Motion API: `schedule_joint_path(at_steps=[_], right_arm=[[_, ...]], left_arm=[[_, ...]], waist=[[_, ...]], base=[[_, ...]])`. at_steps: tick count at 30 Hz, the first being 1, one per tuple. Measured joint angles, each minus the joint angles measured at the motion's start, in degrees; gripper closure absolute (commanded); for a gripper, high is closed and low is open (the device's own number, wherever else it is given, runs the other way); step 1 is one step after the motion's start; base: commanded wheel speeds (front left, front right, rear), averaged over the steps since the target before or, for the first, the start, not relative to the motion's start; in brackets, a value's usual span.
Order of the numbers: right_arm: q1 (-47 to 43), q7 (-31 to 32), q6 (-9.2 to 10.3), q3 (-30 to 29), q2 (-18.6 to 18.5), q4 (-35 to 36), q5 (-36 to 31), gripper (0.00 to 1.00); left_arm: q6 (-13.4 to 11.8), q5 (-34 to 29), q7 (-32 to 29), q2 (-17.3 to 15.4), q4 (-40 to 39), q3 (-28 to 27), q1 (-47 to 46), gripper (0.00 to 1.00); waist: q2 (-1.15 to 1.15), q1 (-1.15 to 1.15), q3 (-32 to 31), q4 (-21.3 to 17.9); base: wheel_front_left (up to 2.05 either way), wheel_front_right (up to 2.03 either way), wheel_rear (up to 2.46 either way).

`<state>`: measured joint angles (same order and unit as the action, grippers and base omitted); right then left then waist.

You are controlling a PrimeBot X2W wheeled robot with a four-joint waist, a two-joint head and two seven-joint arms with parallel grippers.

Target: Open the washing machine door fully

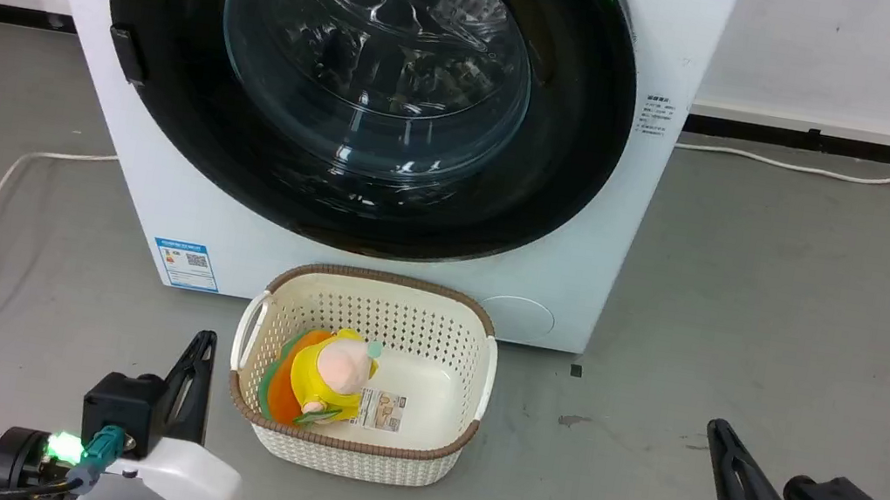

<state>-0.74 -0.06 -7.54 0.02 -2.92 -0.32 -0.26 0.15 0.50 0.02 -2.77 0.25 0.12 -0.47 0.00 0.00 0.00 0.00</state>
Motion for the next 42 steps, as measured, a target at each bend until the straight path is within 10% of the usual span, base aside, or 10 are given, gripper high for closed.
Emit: schedule_joint_path(at_steps=[42], right_arm=[[0.04, 0.01, 0.0, 0.0, 0.0, 0.04, 0.01, 1.0]], left_arm=[[0.0, 0.0, 0.0, 0.0, -0.01, -0.03, 0.08, 1.0]], waist=[[0.0, 0.0, 0.0, 0.0]], base=[[0.0, 0.0, 0.0]])
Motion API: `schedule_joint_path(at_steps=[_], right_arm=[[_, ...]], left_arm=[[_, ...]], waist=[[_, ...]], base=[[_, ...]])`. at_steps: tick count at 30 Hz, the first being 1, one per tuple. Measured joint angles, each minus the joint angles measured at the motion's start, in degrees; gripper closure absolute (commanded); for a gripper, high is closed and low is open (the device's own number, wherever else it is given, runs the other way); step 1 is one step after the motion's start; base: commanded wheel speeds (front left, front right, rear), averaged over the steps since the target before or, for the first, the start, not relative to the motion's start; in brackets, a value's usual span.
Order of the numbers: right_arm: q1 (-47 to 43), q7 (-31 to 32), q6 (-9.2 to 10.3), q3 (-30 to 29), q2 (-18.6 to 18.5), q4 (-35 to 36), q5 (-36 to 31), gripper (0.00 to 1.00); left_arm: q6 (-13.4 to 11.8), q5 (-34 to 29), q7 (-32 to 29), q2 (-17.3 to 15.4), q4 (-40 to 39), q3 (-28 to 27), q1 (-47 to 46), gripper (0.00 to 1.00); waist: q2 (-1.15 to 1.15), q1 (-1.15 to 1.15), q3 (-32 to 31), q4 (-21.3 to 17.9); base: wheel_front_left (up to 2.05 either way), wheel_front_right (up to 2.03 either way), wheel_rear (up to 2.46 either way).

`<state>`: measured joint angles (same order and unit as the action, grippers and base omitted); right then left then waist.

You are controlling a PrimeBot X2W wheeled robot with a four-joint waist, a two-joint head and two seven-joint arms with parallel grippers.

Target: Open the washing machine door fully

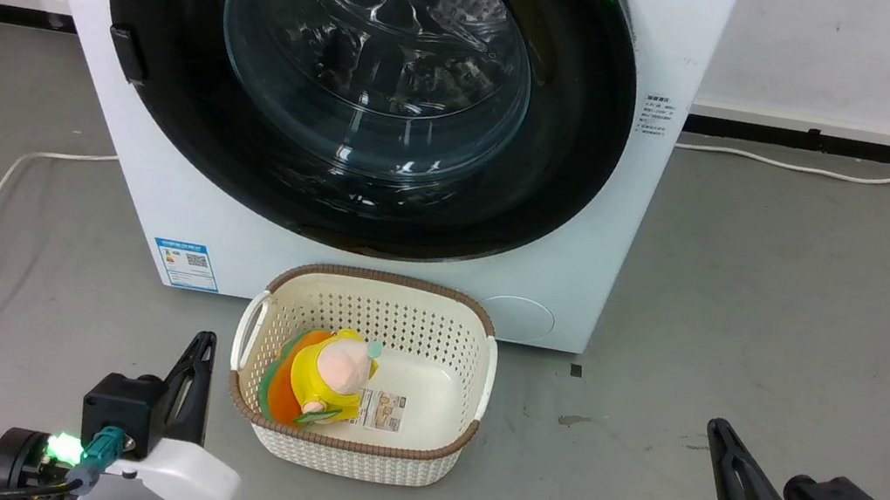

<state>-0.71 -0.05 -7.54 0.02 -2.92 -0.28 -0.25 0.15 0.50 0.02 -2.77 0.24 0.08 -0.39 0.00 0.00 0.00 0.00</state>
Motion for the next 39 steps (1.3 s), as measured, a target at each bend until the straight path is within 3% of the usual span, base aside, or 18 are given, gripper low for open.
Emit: schedule_joint_path(at_steps=[11, 12, 39], right_arm=[[0.0, 0.0, 0.01, 0.01, 0.0, 0.01, 0.0, 1.0], [-0.03, 0.0, 0.0, 0.03, 0.0, -0.01, -0.01, 0.0], [0.09, -2.61, 0.0, -0.03, -0.32, 0.13, 2.15, 0.0]], left_arm=[[0.0, 0.0, 0.0, 0.0, 0.0, 0.0, 0.08, 1.0], [0.01, 0.11, 0.0, 0.01, 0.02, 0.03, 0.08, 0.0], [-0.04, 0.69, 2.58, 0.01, 0.26, 1.67, 0.03, 0.0]], waist=[[0.0, 0.0, 0.0, 0.0], [0.0, 0.0, 0.0, 0.0], [0.0, 0.0, 1.79, 0.32]], base=[[0.0, 0.0, 0.0], [0.0, 0.0, 0.0], [0.0, 0.0, 0.0]])
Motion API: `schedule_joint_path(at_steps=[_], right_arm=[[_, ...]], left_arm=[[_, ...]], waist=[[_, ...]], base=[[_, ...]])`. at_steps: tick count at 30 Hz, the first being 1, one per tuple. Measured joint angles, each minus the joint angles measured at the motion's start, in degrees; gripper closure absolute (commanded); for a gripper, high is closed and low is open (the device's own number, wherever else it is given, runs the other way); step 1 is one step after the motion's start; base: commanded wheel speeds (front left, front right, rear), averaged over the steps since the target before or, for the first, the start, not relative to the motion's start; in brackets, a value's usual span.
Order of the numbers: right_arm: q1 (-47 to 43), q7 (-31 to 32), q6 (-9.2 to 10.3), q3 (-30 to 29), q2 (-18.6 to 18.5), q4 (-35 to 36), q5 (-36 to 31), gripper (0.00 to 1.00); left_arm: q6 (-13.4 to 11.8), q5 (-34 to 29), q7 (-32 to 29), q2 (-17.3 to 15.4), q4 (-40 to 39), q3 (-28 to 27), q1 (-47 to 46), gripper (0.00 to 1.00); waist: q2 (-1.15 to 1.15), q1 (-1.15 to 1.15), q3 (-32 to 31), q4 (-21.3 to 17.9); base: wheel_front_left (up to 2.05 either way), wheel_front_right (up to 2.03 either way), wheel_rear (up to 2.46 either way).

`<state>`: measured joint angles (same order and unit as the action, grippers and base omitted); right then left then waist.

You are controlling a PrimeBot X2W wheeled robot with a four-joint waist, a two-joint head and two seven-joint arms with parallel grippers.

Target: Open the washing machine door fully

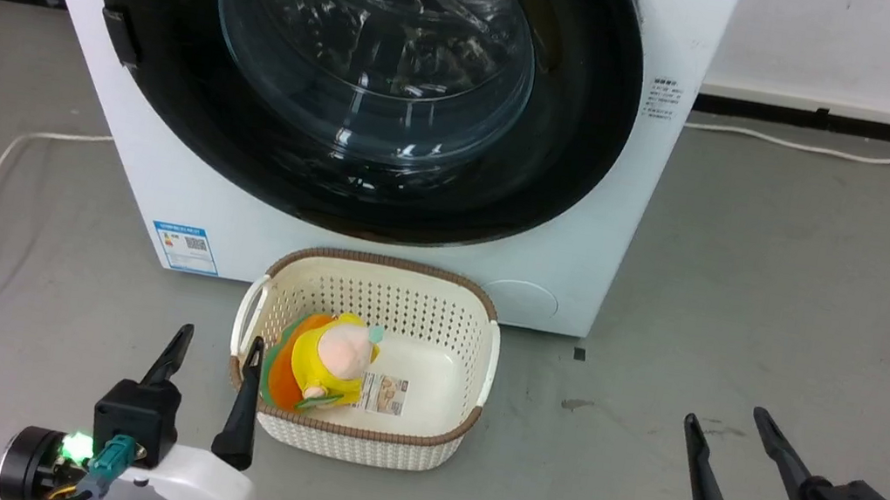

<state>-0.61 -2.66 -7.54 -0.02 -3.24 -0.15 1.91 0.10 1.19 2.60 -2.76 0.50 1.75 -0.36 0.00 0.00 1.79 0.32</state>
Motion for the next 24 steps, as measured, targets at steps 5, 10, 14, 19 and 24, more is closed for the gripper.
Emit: schedule_joint_path(at_steps=[5, 10, 14, 19, 24], right_arm=[[3.3, -0.68, 0.0, 0.43, -1.54, -0.18, 2.18, 0.0], [6.05, -1.24, 0.0, 0.94, -3.13, -0.6, 3.78, 0.0], [8.87, -1.25, 0.0, 1.13, -4.3, -0.96, 5.89, 0.0], [13.09, -1.19, 0.0, 1.01, -5.19, -1.53, 8.7, 0.53], [17.39, -0.05, 0.0, 0.01, -5.52, -2.82, 12.57, 1.0]], left_arm=[[-0.12, 0.04, 0.77, 0.0, -0.22, 1.1, -1.07, 0.0], [-0.18, 0.44, 1.26, 0.0, -0.31, 1.48, -1.56, 0.0], [-0.47, 0.51, 1.81, 0.0, -0.49, 1.92, -2.41, 0.0], [-0.68, 0.53, 2.5, 0.0, -0.76, 2.61, -3.26, 0.0], [-0.75, 0.59, 3.02, 0.0, -0.93, 3.24, -3.7, 0.0]], waist=[[0.0, 0.0, 2.2, 0.27], [0.0, 0.01, 3.89, 0.58], [0.0, 0.01, 5.29, 0.87], [0.0, 0.01, 6.98, 1.24], [0.0, 0.0, 8.58, 1.81]], base=[[0.0, 0.0, 0.0], [0.0, 0.0, 0.0], [0.0, 0.0, 0.0], [0.0, 0.0, 0.0], [0.0, 0.0, 0.0]])
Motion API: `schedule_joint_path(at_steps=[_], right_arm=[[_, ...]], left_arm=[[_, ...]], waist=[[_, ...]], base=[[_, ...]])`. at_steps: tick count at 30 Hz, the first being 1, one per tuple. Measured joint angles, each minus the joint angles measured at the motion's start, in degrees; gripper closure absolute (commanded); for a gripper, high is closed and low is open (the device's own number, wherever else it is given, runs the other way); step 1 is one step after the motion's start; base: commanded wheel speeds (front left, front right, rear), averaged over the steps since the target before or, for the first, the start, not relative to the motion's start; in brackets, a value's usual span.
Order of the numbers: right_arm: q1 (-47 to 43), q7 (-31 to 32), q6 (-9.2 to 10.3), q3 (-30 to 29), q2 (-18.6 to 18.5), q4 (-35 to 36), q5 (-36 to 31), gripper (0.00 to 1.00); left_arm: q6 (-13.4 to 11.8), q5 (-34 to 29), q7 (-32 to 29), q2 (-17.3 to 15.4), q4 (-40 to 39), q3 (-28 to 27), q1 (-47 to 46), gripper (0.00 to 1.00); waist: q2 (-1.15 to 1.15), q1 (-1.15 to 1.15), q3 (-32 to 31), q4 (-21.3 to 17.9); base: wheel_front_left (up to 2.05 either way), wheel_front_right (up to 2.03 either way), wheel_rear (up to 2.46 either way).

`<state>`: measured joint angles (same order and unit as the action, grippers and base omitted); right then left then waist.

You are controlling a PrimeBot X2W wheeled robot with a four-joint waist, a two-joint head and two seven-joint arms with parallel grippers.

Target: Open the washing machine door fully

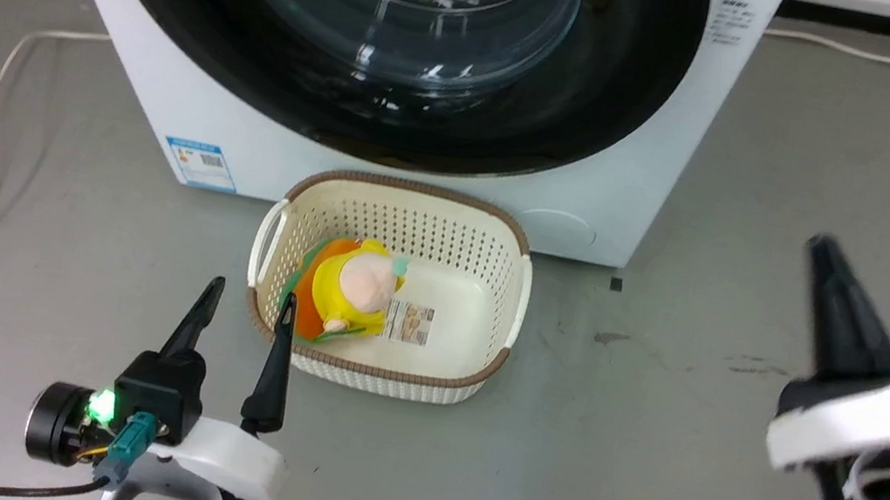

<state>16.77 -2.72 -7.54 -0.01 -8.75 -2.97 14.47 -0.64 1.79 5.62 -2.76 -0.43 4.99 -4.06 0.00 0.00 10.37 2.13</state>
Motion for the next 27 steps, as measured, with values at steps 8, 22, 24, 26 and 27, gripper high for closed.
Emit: schedule_joint_path(at_steps=[8, 22, 24, 26, 27], right_arm=[[7.55, 2.99, 0.0, -2.29, 0.19, -3.14, 7.0, 1.0], [22.13, 8.75, 0.01, -8.53, 1.43, -13.85, 17.28, 1.0], [24.39, 10.2, 0.01, -9.88, 1.53, -15.79, 19.31, 1.0], [26.82, 11.9, 0.01, -11.11, 1.56, -17.73, 21.08, 1.0], [28.06, 12.83, 0.01, -11.6, 1.55, -18.75, 21.87, 1.0]], left_arm=[[-0.45, 0.44, 0.93, 0.0, -0.46, 1.2, -1.96, 0.0], [-1.19, 1.03, 2.56, 0.0, -1.05, 3.21, -3.31, 0.0], [-1.21, 1.34, 2.74, 0.0, -1.1, 3.43, -3.38, 0.0], [-1.22, 1.38, 3.09, -0.01, -1.18, 3.67, -3.69, 0.0], [-1.23, 1.38, 3.1, -0.01, -1.2, 3.76, -3.91, 0.0]], waist=[[0.0, 0.0, 2.48, 1.19], [0.0, 0.0, 6.47, 3.36], [0.0, 0.0, 7.02, 3.73], [0.0, 0.01, 7.6, 4.09], [0.0, 0.0, 7.89, 4.26]], base=[[0.0, 0.0, 0.0], [0.0, 0.0, 0.0], [0.0, 0.0, 0.0], [0.0, 0.0, 0.0], [0.0, 0.0, 0.0]])
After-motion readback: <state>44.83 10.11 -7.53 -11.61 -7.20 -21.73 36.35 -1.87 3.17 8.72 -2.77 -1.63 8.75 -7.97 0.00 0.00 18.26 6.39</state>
